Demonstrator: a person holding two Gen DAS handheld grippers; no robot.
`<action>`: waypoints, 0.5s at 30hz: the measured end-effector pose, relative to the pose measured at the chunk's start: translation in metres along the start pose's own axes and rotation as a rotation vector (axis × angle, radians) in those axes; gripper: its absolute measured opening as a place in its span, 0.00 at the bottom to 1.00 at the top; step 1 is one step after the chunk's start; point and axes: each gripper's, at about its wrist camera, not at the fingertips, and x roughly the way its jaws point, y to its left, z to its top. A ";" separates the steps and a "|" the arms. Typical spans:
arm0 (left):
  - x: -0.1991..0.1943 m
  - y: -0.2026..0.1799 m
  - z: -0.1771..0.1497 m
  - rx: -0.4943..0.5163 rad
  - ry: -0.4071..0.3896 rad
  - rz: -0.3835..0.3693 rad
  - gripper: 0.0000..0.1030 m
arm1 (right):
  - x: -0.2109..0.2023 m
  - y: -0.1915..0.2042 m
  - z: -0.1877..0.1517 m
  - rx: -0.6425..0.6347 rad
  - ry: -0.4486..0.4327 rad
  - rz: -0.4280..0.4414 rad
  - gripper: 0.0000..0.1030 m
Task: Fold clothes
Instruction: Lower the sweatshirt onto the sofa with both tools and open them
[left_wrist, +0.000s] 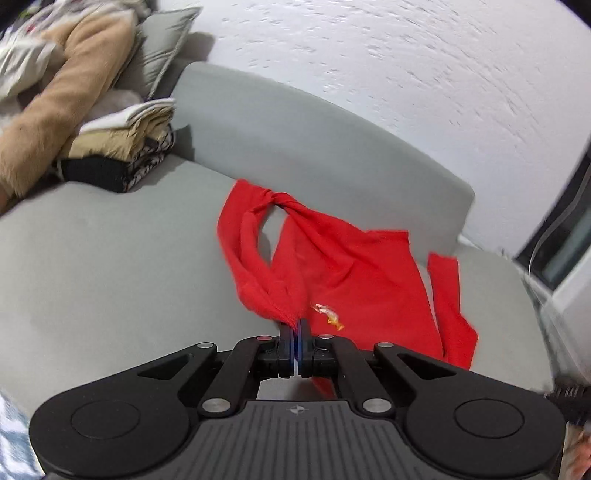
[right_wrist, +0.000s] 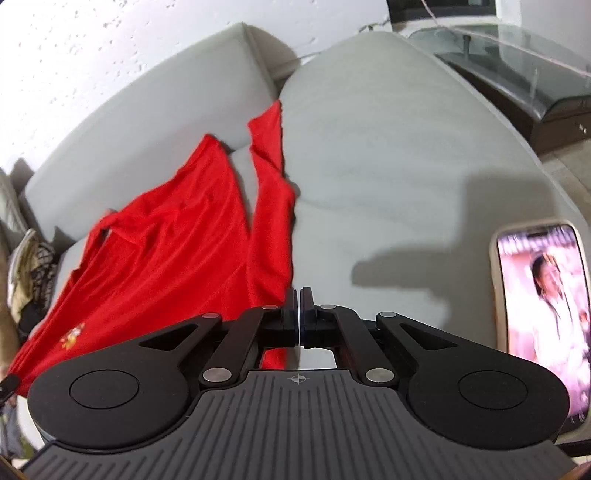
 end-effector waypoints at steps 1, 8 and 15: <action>0.001 -0.003 -0.003 0.020 0.008 0.024 0.00 | 0.001 -0.003 -0.002 0.016 0.014 0.021 0.01; 0.018 0.017 -0.009 -0.103 0.110 0.064 0.00 | 0.050 -0.021 -0.029 0.185 0.162 0.133 0.51; 0.028 0.020 -0.014 -0.127 0.144 0.063 0.00 | 0.077 -0.013 -0.045 0.237 0.210 0.152 0.47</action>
